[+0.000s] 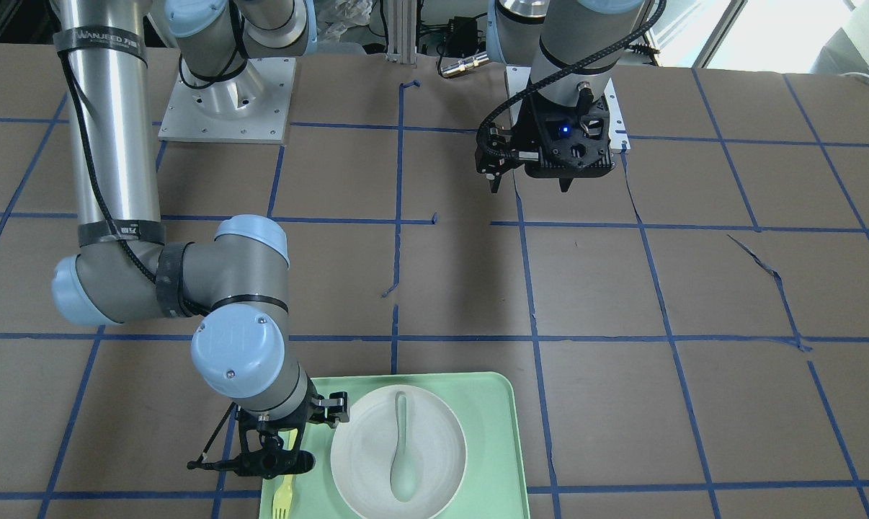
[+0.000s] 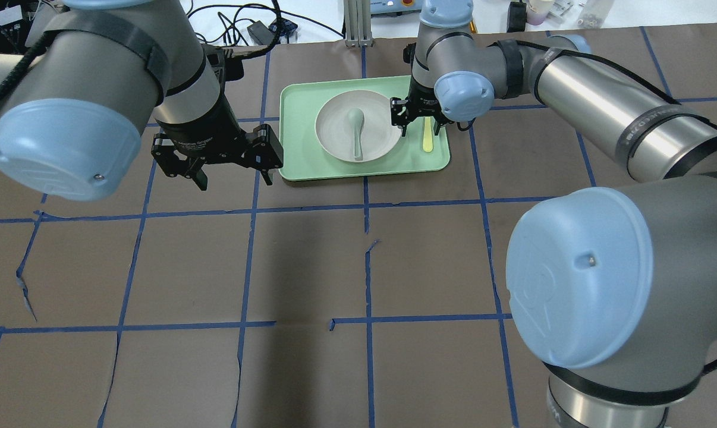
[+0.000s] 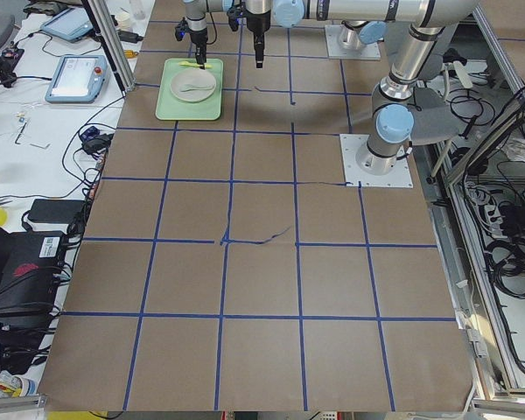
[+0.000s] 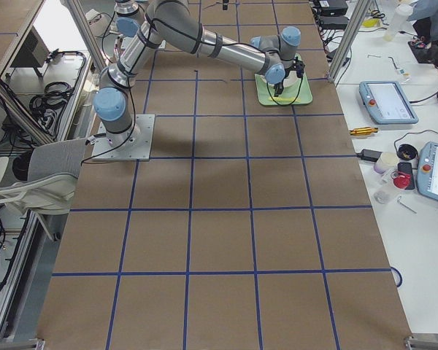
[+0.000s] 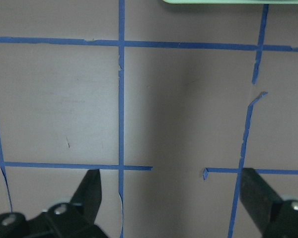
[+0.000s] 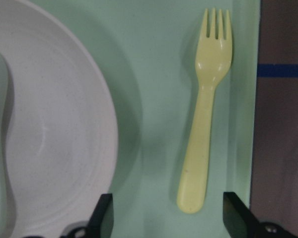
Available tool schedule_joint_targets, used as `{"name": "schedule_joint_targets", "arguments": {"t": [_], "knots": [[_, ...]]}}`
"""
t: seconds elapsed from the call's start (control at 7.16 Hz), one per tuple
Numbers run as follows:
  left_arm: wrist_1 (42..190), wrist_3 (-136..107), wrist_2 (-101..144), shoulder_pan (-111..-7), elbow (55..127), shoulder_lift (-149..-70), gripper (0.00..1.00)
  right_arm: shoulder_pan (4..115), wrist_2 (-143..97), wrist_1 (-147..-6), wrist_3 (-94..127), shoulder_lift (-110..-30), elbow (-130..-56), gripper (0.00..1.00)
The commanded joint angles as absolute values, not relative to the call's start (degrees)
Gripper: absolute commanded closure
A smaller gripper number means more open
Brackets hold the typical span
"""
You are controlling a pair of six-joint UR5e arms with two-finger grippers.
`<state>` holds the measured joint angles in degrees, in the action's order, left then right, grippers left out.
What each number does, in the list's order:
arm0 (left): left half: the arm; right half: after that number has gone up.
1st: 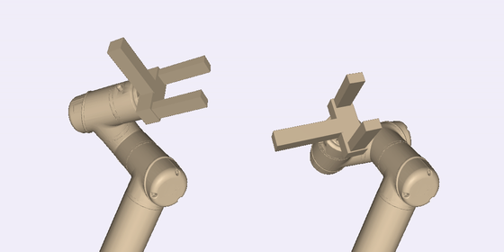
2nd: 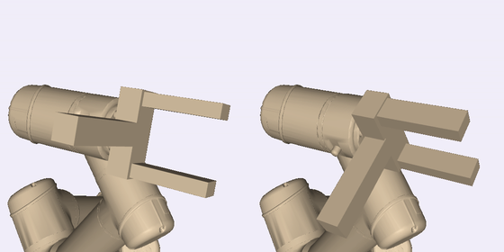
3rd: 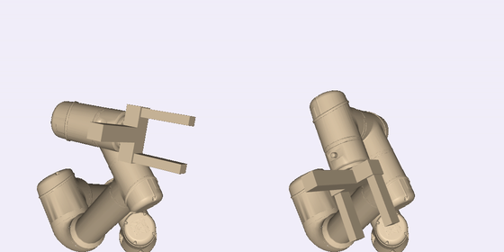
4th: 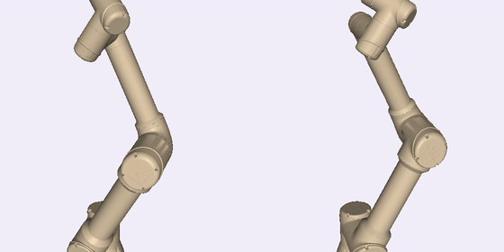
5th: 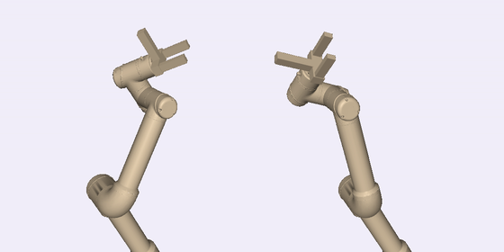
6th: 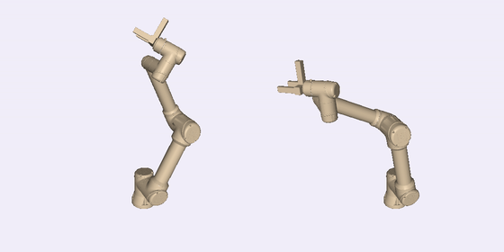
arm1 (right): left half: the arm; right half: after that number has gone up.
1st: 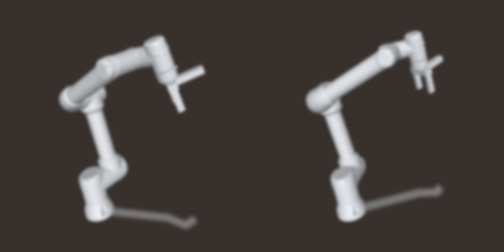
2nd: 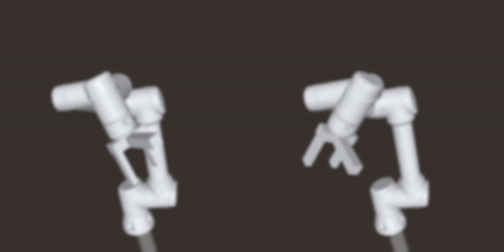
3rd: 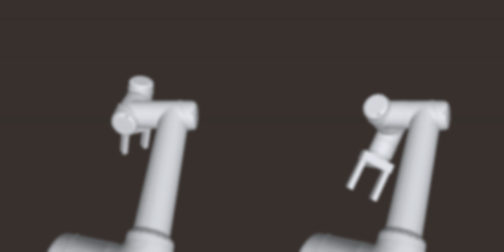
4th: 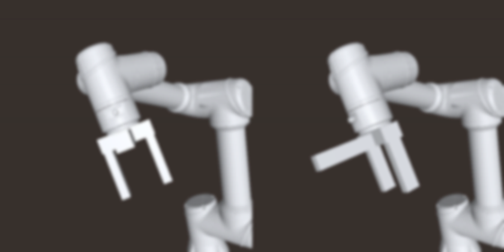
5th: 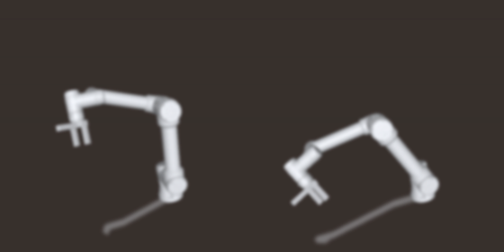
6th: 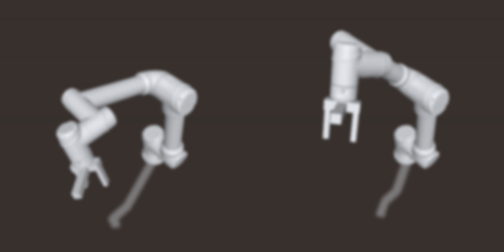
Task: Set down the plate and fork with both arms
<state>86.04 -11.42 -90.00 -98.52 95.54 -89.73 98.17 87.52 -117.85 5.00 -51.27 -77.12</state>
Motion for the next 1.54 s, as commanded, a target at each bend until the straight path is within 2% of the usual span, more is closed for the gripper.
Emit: {"name": "schedule_joint_targets", "arguments": {"t": [0.0,0.42,0.7,0.98,1.4], "knots": [[86.0,-11.4,-90.0,-98.5,95.5,-89.7,0.00,97.9,88.8,-117.7,0.6,-59.5,-82.9,0.00],[86.1,-11.3,-90.0,-98.5,95.5,-89.8,0.00,94.0,89.7,-114.8,-0.1,-77.0,-96.2,0.00],[86.0,-11.3,-90.0,-98.5,95.5,-89.9,0.00,92.5,90.1,-101.1,-2.6,-86.4,-96.2,0.00],[85.9,-11.3,-90.0,-98.5,95.4,-89.6,0.00,92.2,89.7,-100.7,-1.7,-89.8,-95.2,0.00],[85.4,-11.2,-90.1,-98.5,95.4,-89.1,0.00,92.5,90.1,-101.0,-1.5,-90.0,-95.3,0.00]]}}
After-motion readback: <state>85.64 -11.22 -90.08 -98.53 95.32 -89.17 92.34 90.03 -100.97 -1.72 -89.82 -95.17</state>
